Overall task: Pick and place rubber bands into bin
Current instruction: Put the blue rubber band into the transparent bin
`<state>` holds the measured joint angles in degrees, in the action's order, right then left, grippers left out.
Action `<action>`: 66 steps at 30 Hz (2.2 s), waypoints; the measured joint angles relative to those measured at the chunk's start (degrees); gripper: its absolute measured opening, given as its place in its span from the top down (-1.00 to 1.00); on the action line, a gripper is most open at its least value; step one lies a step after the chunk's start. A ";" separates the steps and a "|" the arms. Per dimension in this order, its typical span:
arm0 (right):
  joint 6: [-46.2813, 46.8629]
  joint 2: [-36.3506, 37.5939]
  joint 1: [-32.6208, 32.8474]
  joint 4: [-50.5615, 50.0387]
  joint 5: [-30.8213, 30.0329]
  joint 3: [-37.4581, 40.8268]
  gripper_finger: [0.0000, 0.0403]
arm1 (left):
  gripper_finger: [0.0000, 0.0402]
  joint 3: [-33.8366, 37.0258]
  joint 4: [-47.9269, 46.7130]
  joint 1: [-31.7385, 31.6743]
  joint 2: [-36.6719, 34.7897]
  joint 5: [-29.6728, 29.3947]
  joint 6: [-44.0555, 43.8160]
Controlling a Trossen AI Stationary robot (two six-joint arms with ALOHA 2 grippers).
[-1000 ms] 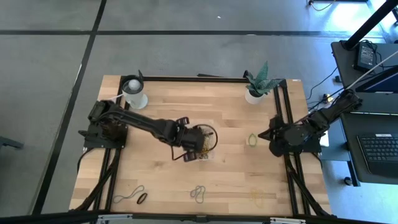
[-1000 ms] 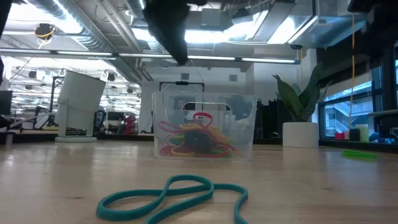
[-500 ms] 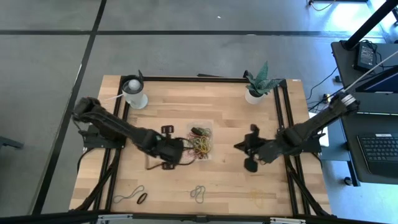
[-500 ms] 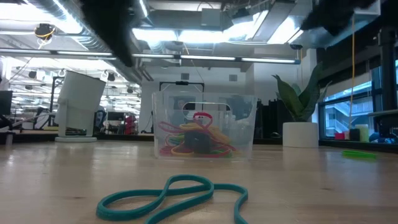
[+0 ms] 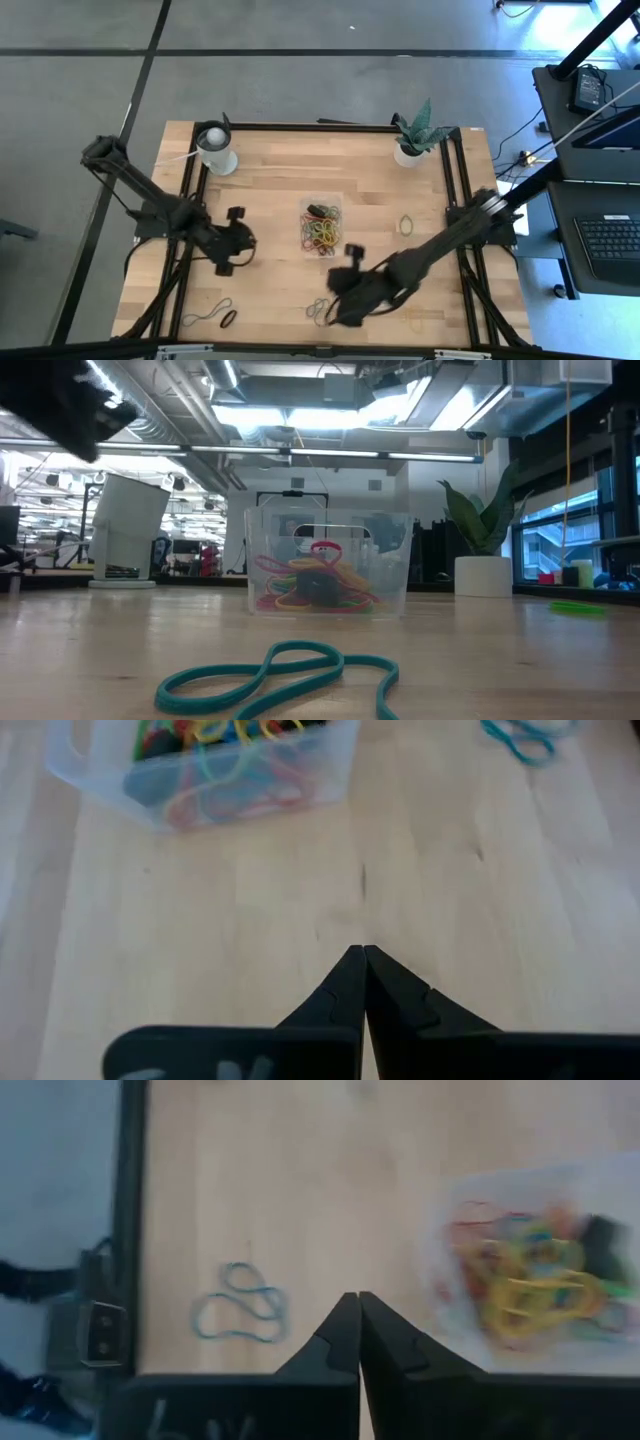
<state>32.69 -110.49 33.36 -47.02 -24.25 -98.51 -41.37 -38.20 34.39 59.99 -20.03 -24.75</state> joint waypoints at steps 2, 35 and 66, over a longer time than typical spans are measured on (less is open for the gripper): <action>0.16 -5.30 -0.04 -2.60 2.42 -5.87 0.96 | 0.99 2.92 0.57 2.12 -3.31 0.04 -0.19; 6.08 -30.22 -1.22 -0.28 11.53 -16.31 0.23 | 0.99 11.11 8.66 9.14 -10.93 0.64 -2.54; 8.10 -10.86 -7.88 -13.62 -2.25 -18.83 0.99 | 0.97 11.11 8.46 9.12 -10.91 2.10 0.02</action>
<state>40.80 -121.35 25.48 -60.65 -26.50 -117.33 -30.26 -29.74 43.51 49.08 -17.93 -24.73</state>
